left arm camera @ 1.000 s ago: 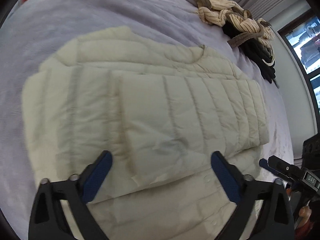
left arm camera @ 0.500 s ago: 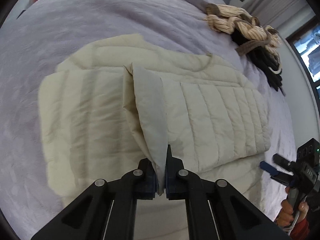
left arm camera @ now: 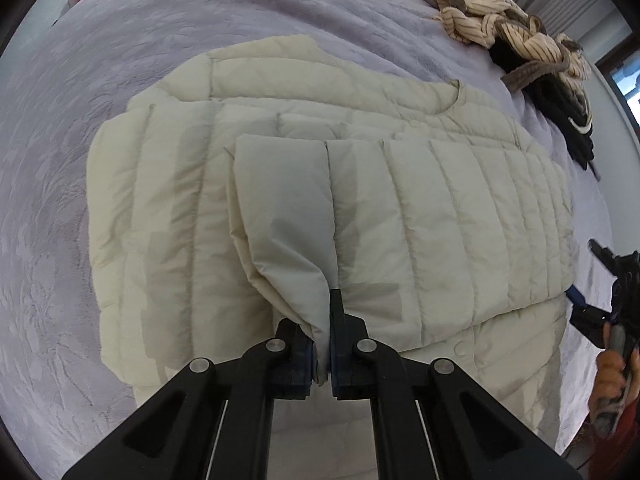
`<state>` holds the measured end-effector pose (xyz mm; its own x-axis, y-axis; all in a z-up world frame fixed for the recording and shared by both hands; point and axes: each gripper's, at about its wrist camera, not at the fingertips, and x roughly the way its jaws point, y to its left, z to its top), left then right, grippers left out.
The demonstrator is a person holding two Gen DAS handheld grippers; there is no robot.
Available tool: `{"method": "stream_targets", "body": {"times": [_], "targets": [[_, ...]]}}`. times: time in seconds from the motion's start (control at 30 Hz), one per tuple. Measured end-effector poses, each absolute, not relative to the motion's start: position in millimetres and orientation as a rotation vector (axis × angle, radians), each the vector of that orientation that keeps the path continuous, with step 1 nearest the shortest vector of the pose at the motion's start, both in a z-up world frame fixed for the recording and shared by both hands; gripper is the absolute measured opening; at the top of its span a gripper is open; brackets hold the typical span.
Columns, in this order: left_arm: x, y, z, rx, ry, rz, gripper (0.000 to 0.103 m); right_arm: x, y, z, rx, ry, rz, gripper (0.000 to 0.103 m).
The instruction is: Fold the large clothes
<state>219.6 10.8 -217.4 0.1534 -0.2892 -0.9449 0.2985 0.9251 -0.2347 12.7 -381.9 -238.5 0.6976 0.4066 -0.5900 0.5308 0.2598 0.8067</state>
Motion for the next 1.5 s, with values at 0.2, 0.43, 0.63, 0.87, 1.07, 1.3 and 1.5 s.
{"method": "stream_targets", "body": {"times": [0.2, 0.43, 0.63, 0.87, 1.07, 1.3, 1.5], "targets": [[220, 2, -221, 0.028, 1.355, -0.409, 0.007, 0, -409, -250, 1.422, 0.854, -0.199, 0.070], [224, -3, -221, 0.035, 1.362, -0.400, 0.007, 56, -401, -205, 1.092, 0.939, -0.097, 0.070], [225, -13, -221, 0.078, 1.348, -0.395, 0.007, 133, -394, -224, 1.023, 1.062, -0.078, 0.048], [223, -5, -214, 0.069, 1.319, -0.382, 0.007, 149, -389, -245, 0.911, 1.142, -0.152, 0.017], [221, 15, -199, 0.105, 1.291, -0.336, 0.008, 149, -386, -245, 0.873, 1.148, -0.154, 0.017], [219, 45, -168, 0.121, 1.223, -0.281, 0.008, 138, -385, -238, 0.849, 1.152, -0.148, 0.017], [233, 17, -161, 0.104, 1.172, -0.339, 0.008, 139, -377, -221, 0.754, 1.163, -0.142, 0.022]]}}
